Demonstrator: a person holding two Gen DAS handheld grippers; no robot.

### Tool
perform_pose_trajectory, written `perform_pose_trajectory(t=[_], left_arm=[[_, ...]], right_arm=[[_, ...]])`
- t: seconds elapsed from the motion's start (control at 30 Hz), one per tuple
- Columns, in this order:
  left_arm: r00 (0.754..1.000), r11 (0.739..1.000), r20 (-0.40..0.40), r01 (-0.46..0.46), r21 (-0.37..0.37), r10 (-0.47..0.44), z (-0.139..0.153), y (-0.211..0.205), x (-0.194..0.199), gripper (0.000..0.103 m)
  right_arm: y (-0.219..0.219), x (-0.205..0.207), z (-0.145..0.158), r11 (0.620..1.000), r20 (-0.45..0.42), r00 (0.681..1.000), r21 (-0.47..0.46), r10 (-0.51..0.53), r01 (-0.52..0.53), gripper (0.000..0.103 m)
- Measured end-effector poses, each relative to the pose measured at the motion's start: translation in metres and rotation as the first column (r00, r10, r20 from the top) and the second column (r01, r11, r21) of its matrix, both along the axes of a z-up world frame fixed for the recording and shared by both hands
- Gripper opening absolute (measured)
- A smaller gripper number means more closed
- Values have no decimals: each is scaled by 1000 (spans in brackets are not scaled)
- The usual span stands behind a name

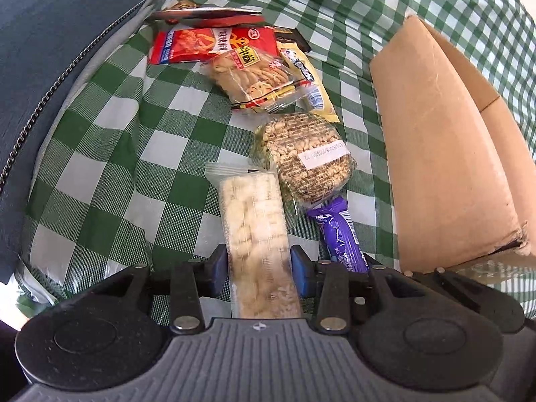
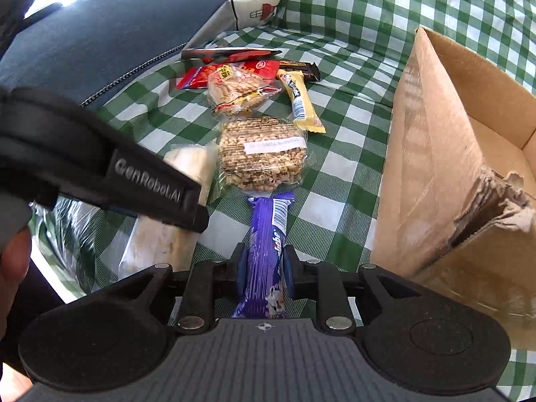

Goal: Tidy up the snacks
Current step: 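Grasp the white rice-cake bar with the left tool while the right tool grasps the purple chocolate bar, then carry the rice-cake bar and purple chocolate bar over the cardboard box with both tools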

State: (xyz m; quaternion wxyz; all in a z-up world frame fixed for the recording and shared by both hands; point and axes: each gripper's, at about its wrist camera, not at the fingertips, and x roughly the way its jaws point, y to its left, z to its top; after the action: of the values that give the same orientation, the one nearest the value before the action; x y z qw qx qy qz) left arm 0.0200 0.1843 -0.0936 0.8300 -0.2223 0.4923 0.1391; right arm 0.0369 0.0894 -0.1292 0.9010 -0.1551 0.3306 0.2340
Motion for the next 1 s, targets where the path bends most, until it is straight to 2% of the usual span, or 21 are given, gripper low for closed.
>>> perform_pose_trajectory(t=[0.17,0.3,0.4,0.53,0.8,0.9,1.0], left_arm=[[1000,1000,-8,7,13,-7,1,1,1,43],[1000,1000,6,-12,-4,12,2,4,-1,41],[998,998,40,-37,-51,39,6,8,-6,41],[991,995,128,-39,-95,51,20,9,-14,40],[961,990,264,-43,-135,77,44,8,-23,40],[947,993,315,-21,-120,58,53,1,-22,40],[933,994,359,4,-109,36,60,-7,-21,40]], right_arm=[[6,-1,-2,999,26,999,-26,20,-19,23],[4,-5,2,1000,44,999,-23,12,-11,18],[0,-12,9,1000,84,996,-15,8,-7,18],[-10,-26,26,1000,152,988,13,-5,3,18],[-44,-45,77,994,291,956,111,-33,1,18],[-63,-43,102,987,349,936,163,-44,-15,18],[-84,-36,125,985,425,904,170,-44,-32,18]])
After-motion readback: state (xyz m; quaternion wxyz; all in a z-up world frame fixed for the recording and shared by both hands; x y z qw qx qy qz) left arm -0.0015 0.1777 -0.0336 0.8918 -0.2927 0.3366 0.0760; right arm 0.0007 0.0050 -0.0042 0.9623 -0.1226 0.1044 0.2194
